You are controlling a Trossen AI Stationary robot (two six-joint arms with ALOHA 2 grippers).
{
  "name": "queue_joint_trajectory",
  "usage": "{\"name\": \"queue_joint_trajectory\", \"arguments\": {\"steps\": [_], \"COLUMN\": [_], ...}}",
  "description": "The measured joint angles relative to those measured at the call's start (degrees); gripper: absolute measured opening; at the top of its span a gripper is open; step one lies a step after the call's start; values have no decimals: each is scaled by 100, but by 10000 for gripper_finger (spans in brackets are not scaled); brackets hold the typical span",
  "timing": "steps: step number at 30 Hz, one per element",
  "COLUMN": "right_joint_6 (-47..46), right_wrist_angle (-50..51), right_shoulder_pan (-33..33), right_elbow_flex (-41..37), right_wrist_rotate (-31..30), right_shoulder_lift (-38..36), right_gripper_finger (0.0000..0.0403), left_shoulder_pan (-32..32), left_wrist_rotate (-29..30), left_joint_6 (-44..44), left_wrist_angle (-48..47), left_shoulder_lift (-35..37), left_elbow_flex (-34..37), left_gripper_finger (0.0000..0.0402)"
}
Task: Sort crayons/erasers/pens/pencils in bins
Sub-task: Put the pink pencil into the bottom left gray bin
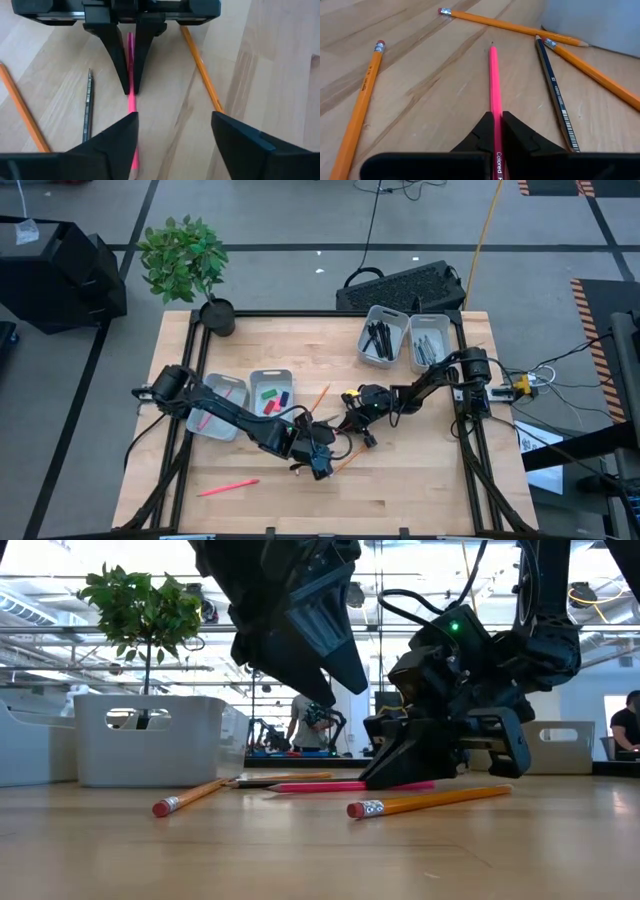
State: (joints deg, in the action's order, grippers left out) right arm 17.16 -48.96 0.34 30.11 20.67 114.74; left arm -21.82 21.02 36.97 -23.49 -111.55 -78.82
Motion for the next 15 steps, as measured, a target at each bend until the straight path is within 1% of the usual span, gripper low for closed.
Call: {"name": "queue_joint_trajectory", "arguments": {"steps": [3,5,7,11,15], "right_joint_6": [-1,1,2,3,11], "right_wrist_angle": [-10,-10,-25,-4,204], "right_shoulder_pan": [0,0,0,14,22], "right_elbow_flex": [0,0,0,0,0], "right_wrist_rotate": [2,2,2,-12,-86], "right_shoulder_lift": [0,0,0,-102,-391], "right_gripper_finger": [12,12,12,12,12], "left_shoulder_pan": [0,0,0,0,0], "left_wrist_rotate": [-53,-56,-65,-296,-256], "left_joint_6": [18,64,76,231,261], "left_wrist_angle": [-7,-37,-31,-60,-100], "left_shoulder_lift": [0,0,0,0,0], "left_elbow_flex": [1,2,2,2,6], "left_gripper_finger": [273,280,281,276,266]}}
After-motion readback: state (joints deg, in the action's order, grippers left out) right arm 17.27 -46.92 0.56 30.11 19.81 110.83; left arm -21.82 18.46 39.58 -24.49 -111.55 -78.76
